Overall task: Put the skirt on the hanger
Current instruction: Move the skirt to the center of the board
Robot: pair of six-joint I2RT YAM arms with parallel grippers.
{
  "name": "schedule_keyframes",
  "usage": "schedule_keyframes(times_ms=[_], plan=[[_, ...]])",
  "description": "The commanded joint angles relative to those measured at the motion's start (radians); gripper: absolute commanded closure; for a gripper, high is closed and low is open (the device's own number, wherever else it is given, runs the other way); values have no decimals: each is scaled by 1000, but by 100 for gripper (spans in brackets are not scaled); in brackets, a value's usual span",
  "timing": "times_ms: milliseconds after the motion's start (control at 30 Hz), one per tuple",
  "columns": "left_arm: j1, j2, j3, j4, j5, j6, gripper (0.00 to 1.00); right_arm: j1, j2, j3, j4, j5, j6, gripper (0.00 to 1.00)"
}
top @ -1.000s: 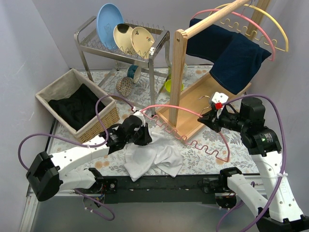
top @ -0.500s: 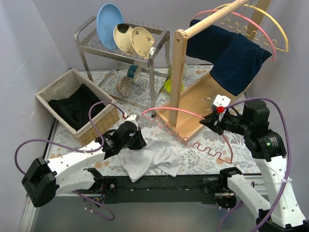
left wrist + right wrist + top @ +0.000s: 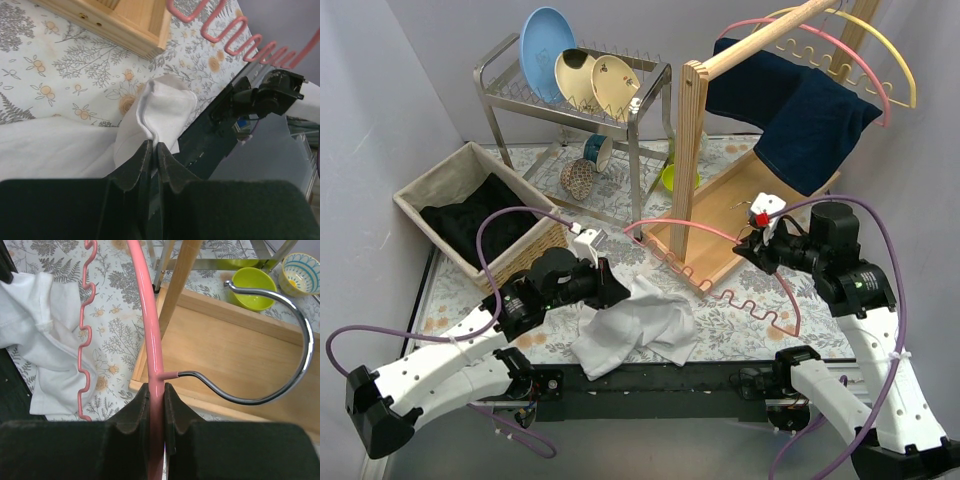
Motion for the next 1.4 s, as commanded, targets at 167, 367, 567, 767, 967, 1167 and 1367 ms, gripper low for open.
schedule_keyframes(times_ms=[167, 367, 567, 767, 967, 1167, 1367], plan=[[-10, 85, 181, -46, 241, 146, 100, 66, 46, -32, 127, -41, -25, 99], [-36, 170, 343, -109, 317, 222, 100, 218, 68, -14, 170, 74, -63, 99], [-57, 292, 471, -113, 300, 284, 100, 330, 99, -2, 216, 136, -43, 99], [-128, 450, 531, -29, 236, 299, 100, 331, 105, -20, 255, 188, -2, 99], [-209, 498, 571, -15, 97, 282, 100, 331, 97, -95, 279, 242, 12, 99], [-209, 503, 474, 80, -48, 232, 100, 331, 86, -161, 297, 163, 26, 99], [-211, 553, 419, 169, -172, 169, 100, 331, 68, -163, 299, 156, 29, 99]])
